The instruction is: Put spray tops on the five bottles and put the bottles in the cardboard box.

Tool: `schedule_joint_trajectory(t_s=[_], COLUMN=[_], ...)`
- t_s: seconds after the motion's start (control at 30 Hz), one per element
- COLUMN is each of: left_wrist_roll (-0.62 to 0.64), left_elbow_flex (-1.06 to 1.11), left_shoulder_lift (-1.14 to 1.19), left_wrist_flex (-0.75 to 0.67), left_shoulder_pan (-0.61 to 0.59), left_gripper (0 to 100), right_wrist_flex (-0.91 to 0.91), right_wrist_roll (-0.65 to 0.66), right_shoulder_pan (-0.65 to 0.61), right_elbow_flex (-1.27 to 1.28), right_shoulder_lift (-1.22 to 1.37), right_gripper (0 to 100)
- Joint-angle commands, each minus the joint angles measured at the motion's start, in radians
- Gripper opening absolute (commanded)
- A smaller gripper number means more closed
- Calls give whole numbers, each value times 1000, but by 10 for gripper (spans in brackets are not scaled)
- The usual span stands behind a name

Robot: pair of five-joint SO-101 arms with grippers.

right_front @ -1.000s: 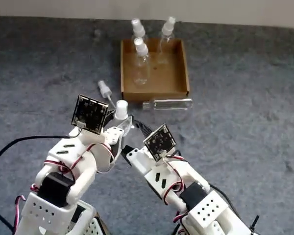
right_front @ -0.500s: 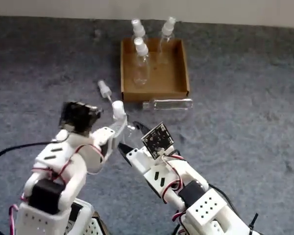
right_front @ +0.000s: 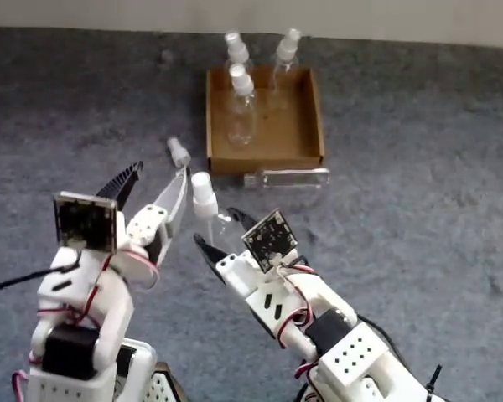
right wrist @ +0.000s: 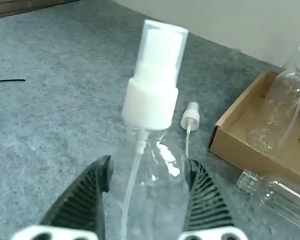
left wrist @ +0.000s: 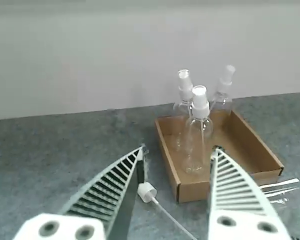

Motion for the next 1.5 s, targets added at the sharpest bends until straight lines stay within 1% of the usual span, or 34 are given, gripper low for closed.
schedule_joint_trajectory(t_s=[0.0, 0.07, 0.17, 0.33, 0.47, 0.6, 0.7, 0.83, 0.9, 1.0, 1.1, 1.3, 1.37, 1.47], left_wrist_roll=[-2, -2, 0, -5, -5, -6, -6, -6, -6, -6, -6, -9, -15, -71], left_elbow_flex=[-25, -53, -67, 1, 24, 18, 25, 77, 85, 90, 91, 124, 127, 128], left_shoulder_lift=[156, 211, 223, 223, 223, 222, 222, 223, 223, 223, 223, 223, 223, 223], left_wrist_flex=[-132, -130, -130, -130, -127, -71, -58, -63, -60, -58, -57, -63, -63, -60], left_shoulder_pan=[-8, -8, -4, 21, 16, 16, 13, -7, -7, -5, -1, 67, 93, 128], left_gripper=[158, 158, 159, 158, 158, 158, 158, 159, 160, 161, 159, 162, 162, 162], right_wrist_flex=[-10, -10, -10, -10, -10, -10, -10, -5, -1, 1, 36, 58, 110, 214], right_wrist_roll=[-9, -9, -9, -9, -9, -9, -11, -106, -140, -149, -149, -160, -221, -321], right_shoulder_pan=[8, 8, 10, 13, 19, 105, 139, 160, 182, 211, 213, 209, 214, 214], right_elbow_flex=[-25, -25, -25, -25, -25, -27, -31, -53, -122, -248, -407, -728, -819, -946], right_shoulder_lift=[5, 5, 5, 5, 5, 5, 5, 5, 16, 104, 269, 590, 657, 730], right_gripper=[4, 4, 4, 4, 4, 4, 4, 4, 4, 4, 4, 4, 4, 4])
